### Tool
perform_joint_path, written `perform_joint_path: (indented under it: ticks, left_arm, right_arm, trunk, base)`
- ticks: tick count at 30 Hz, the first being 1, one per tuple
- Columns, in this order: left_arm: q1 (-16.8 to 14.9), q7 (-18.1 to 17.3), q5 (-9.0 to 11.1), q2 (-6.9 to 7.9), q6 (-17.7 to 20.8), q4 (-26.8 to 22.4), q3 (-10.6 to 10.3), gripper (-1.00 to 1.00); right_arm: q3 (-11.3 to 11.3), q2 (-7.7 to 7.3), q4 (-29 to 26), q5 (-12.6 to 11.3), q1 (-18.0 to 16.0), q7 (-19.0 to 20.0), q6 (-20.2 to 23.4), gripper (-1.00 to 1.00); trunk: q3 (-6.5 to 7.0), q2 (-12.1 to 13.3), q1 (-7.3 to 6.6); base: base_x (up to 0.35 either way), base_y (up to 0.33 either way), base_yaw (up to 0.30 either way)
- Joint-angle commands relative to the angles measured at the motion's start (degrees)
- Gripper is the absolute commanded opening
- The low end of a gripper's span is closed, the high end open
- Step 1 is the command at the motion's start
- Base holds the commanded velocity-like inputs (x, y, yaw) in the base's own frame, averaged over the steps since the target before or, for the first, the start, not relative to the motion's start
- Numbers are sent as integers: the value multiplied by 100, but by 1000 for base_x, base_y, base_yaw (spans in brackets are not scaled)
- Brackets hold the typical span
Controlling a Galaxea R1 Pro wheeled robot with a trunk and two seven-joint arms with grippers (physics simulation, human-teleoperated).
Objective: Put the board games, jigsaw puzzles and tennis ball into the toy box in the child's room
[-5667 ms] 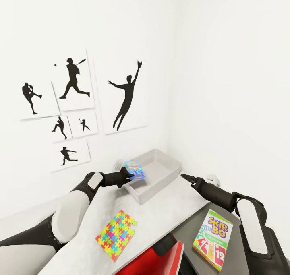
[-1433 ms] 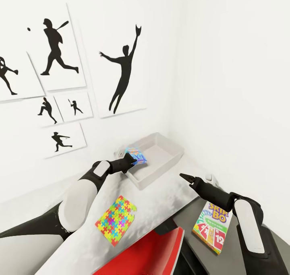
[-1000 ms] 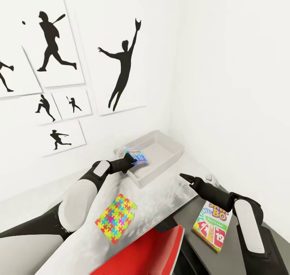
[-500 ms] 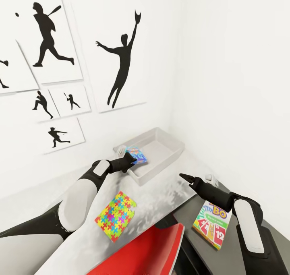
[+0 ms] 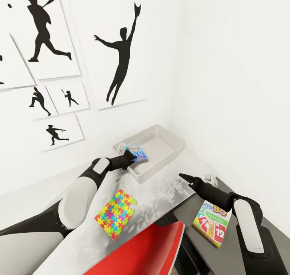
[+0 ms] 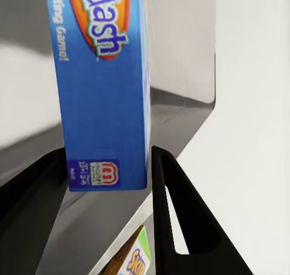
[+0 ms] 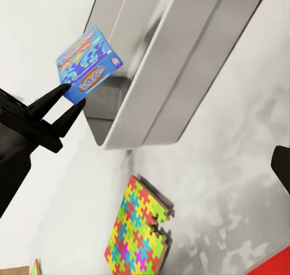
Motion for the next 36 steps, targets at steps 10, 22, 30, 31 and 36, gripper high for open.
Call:
perform_joint_path:
  ticks: [10,22,30,31,36]
  left_arm:
    - [-28,-20,7,-4,47,-9,39,-100]
    - [-166,-49,7,-4,247,-9,39,-100]
    - [-178,-55,7,-4,253,-9,39,-100]
    - [-178,-55,7,-4,253,-9,39,-100]
    - [-178,-54,7,-4,253,-9,39,-100]
  right_arm:
    - [-41,4,-2,56,-6,81,32,100]
    - [-60,-4,-2,65,-6,91,40,100]
    - [-55,0,-2,65,-6,91,39,100]
    - [-55,1,-2,65,-6,91,38,100]
    - [-53,4,-2,64,-6,84,40,100]
  trunk:
    - [-62,-12,3]
    - [-64,-12,3]
    - [-67,-12,3]
    - [-70,-12,3]
    - [-107,-12,3]
  base:
    - [0,0,0]
    - [0,0,0]
    - [0,0,0]
    - [0,0,0]
    - [0,0,0]
